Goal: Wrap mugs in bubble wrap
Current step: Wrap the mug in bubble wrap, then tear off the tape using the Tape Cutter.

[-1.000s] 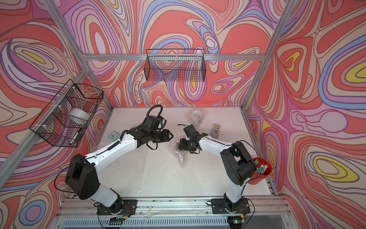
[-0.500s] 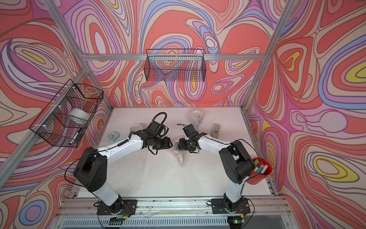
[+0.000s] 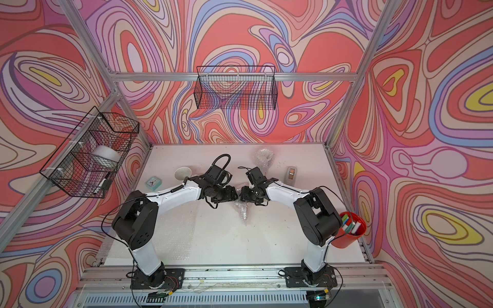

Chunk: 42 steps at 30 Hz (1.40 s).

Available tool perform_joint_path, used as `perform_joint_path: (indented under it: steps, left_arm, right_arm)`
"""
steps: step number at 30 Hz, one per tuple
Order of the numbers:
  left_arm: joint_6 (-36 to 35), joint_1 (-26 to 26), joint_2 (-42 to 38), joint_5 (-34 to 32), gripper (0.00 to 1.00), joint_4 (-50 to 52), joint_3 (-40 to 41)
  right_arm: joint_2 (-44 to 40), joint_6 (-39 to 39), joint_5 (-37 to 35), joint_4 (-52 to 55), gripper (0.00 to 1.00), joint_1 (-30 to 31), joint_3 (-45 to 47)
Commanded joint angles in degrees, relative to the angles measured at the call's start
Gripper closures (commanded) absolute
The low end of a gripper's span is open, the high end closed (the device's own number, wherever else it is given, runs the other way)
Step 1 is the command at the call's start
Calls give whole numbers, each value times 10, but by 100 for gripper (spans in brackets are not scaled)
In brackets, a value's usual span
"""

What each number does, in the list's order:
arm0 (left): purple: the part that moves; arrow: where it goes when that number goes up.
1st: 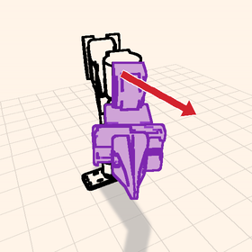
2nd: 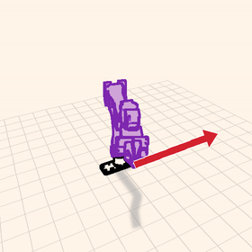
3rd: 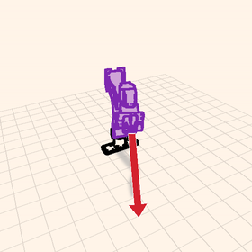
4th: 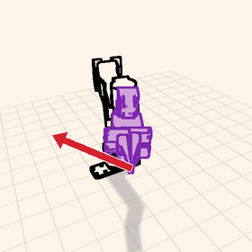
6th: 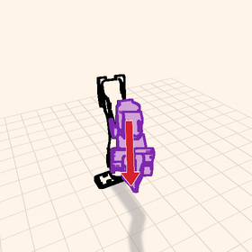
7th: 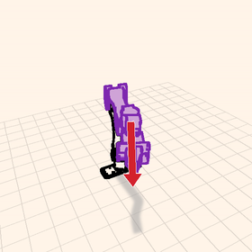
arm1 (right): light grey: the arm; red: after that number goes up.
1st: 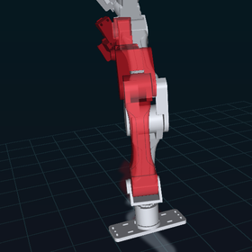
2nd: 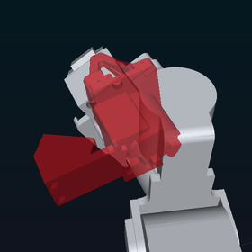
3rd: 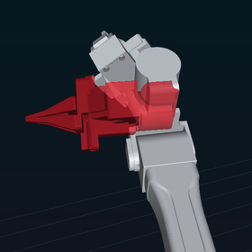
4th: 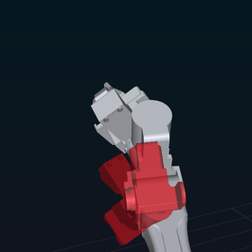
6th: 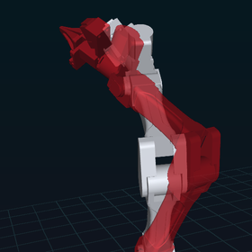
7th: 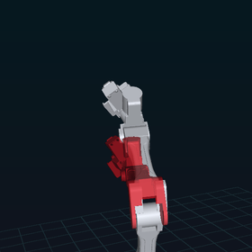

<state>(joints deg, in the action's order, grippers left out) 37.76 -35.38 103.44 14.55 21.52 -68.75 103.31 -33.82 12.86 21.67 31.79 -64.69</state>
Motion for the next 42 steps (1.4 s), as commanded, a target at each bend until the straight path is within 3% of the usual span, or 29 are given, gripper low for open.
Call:
perform_joint_path:
  steps: [1, 6, 10, 13, 24, 31, 35, 42]
  left_arm:
    - [8, -14, 47, -20, 33, 49, 30]
    - [12, -14, 37, -27, 35, 51, 37]
    - [7, -14, 36, -29, 35, 64, 20]
    - [5, -13, 37, -27, 35, 70, 9]
    - [43, -15, 30, -25, 35, 74, -12]
    - [62, -16, 40, -45, 35, 89, -34]
    - [65, -16, 48, -47, 35, 98, -49]
    - [70, -16, 53, -54, 35, 112, -64]
  right_arm:
    - [21, 2, 21, 0, 41, 2, -1]
    - [-12, 7, 35, -5, 40, 0, -3]
    - [-71, 5, 26, -10, 30, -18, 11]
    - [-119, 6, 15, -13, 29, -40, 30]
    - [-188, 15, 11, 55, 42, -263, 53]
    - [-133, 32, 134, 16, 53, -413, 42]
    - [-64, 53, 170, 22, 60, -428, -13]
    - [15, 61, 216, 18, 62, -457, -46]
